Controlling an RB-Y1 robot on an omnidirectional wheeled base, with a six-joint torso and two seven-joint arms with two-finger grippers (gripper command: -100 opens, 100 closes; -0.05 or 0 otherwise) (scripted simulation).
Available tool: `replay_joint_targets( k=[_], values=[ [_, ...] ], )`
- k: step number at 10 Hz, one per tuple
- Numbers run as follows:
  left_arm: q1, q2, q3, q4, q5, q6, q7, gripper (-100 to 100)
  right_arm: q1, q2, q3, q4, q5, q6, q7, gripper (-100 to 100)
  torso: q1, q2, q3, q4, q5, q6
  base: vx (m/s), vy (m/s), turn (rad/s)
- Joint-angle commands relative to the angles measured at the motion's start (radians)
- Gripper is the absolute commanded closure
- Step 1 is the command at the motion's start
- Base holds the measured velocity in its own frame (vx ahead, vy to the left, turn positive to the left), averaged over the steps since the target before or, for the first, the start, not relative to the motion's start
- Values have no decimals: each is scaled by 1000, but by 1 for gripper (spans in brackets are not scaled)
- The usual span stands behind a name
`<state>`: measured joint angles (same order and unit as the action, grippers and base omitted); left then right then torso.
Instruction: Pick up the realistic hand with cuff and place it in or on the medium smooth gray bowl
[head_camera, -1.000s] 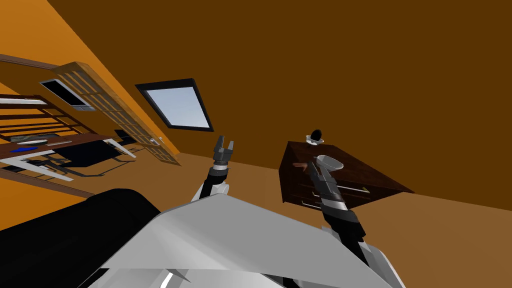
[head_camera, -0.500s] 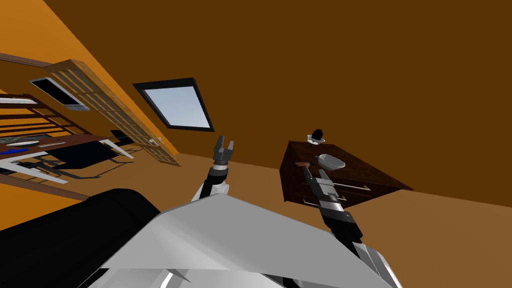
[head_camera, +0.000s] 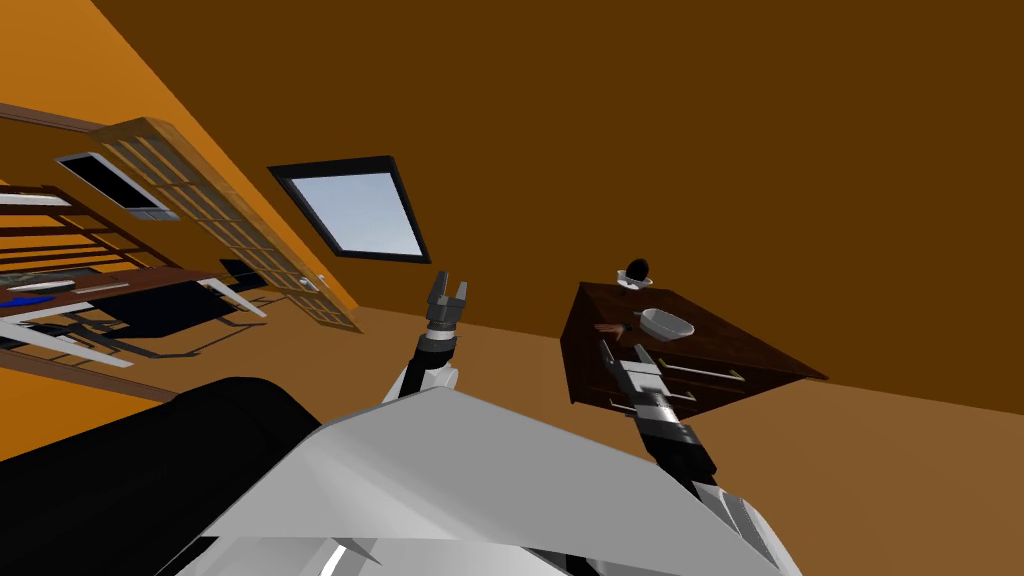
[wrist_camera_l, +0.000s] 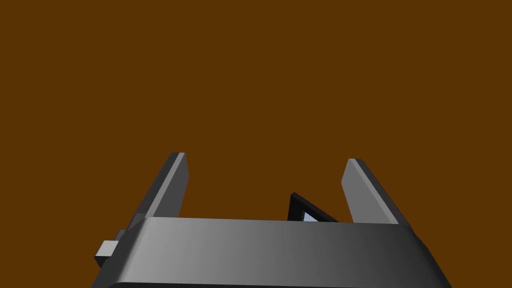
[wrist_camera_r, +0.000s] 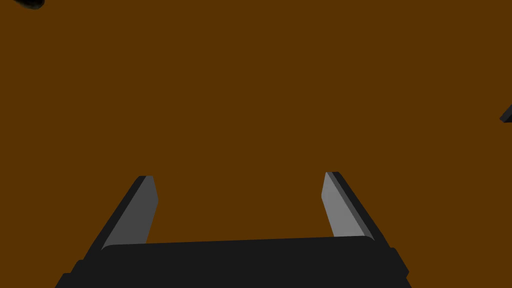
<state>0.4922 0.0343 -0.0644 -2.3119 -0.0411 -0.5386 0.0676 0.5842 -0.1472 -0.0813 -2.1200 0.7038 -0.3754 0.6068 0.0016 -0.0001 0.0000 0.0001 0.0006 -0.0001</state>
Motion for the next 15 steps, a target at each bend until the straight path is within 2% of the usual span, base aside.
replay_joint_targets(
  k=[1, 2, 3, 4, 5, 6, 7, 8, 9, 10, 11, 12, 13, 15],
  values=[
    [0, 0, 0, 0, 0, 0, 0, 0, -2, -6, -4, 27, 44, 4, 48, -100, 0, 0, 0, 0, 0, 0, -5, 22, 11],
    [0, 0, 0, 0, 0, 0, 0, 0, -4, -12, -2, 46, 77, 15, 76, -100, 0, 0, 0, 0, 0, 0, -3, 25, 27],
    [0, 0, 0, 0, 0, 0, 0, 0, -4, -12, -2, 46, 83, 15, 90, -100, 0, 0, 0, 0, 0, 0, 0, 15, 11],
    [0, 0, 0, 0, 0, 0, 0, 0, -7, -19, 0, 66, 121, 26, 124, -100, -1, 0, 0, 0, 0, 0, 4, 3, 26],
    [0, 0, 0, 0, 0, 0, 0, 0, -7, -19, 0, 66, 121, 26, 132, -100, -2, -1, 0, 0, 0, 0, 6, -4, 15],
    [0, 0, 0, 0, 0, 0, 0, 0, -11, -28, 2, 86, 157, 37, 170, -100, -2, -1, 0, 0, 0, 0, 9, -9, 37],
    [0, 0, 0, 0, 0, 0, 0, 0, -11, -28, 2, 86, 157, 37, 176, -100, -3, -1, -1, 0, -1, 0, 9, -11, 21],
    [0, 0, 0, 0, 0, 0, 0, 0, -17, -38, 5, 108, 193, 48, 214, -100, -3, -1, -1, 0, -1, 0, 16, -15, 50],
    [0, 0, 0, 0, 0, 0, 0, 0, -17, -38, 5, 108, 193, 48, 221, -100, -3, -2, -1, 0, -1, 0, 13, -19, 26],
    [0, 0, 0, 0, 0, 0, 0, 0, -23, -49, 9, 130, 228, 59, 263, -100, -3, -1, -1, 0, -1, 0, 20, -26, 56],
    [0, 0, 0, 0, 0, 0, 0, 0, -23, -49, 9, 130, 228, 59, 267, -100, -4, -2, -1, 0, -1, 0, 18, -27, 28],
    [0, 0, 0, 0, 0, 0, 0, 0, -31, -61, 13, 153, 262, 70, 307, -100, -4, -2, -1, 0, -1, 0, 17, -39, 54],
    [0, 0, 0, 0, 0, 0, 0, 0, -31, -61, 13, 153, 262, 70, 313, -100, -4, -2, -1, 0, -1, 0, 16, -38, 33],
    [0, 0, 0, 0, 0, 0, 0, 0, -48, -88, 23, 198, 326, 91, 383, -100, -5, -2, -1, 0, -1, 0, 34, -60, 93]
  ],
)
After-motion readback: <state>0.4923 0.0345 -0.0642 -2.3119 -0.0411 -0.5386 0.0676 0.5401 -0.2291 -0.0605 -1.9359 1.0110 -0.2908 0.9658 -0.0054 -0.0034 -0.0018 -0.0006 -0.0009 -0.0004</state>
